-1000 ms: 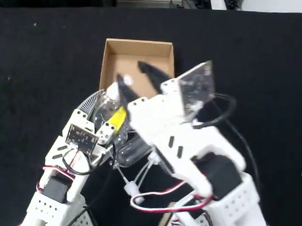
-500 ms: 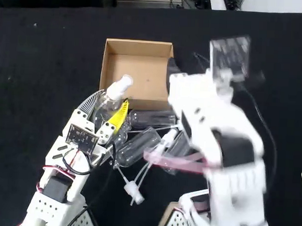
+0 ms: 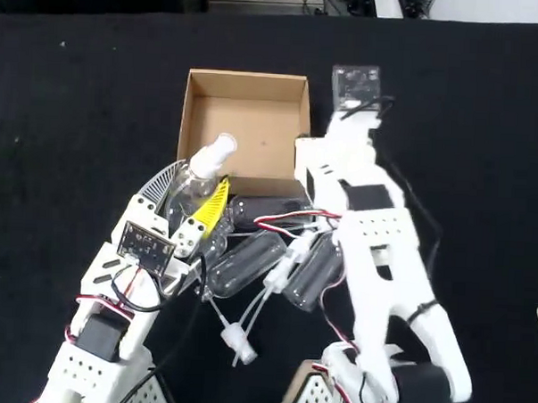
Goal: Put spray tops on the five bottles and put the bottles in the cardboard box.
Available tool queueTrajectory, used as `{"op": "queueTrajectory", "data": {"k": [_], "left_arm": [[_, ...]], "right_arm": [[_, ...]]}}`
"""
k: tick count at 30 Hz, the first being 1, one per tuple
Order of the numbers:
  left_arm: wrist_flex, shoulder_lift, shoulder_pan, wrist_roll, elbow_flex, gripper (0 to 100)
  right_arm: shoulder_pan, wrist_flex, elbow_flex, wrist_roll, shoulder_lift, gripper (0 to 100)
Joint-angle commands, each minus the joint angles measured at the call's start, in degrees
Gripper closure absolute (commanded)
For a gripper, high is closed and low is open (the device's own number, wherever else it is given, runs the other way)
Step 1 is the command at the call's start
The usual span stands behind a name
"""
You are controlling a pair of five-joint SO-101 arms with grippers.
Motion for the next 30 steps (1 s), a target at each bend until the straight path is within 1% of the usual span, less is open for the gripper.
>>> {"op": "queueTrajectory", "data": {"k": [1,6,10,20,22,26,30], "left_arm": [[-1.67,-0.79,-0.04,-0.53,1.27,92],[-1.67,-0.79,-0.04,-0.53,1.27,92],[-1.49,-0.79,-0.04,-0.53,1.27,92],[-1.32,-0.79,-0.04,-0.53,1.27,92],[-1.32,-0.79,-0.04,-0.53,1.27,92],[-1.23,-0.79,-0.04,-0.53,1.27,92],[-1.23,-0.79,-0.04,-0.53,1.27,92]], "right_arm": [[-1.14,-6.33,0.04,0.44,1.71,84.7],[-1.41,-9.67,-1.98,-0.26,10.33,84.7],[-0.97,-9.58,-6.02,-2.55,15.87,84.7],[-0.97,-9.49,-10.24,-2.2,24.22,85.1],[-0.97,-9.41,-10.33,-0.35,24.92,87.4],[-0.88,-8.09,-10.24,6.59,25.54,99.2],[0.09,-5.1,-10.59,8.26,25.19,98.8]]}}
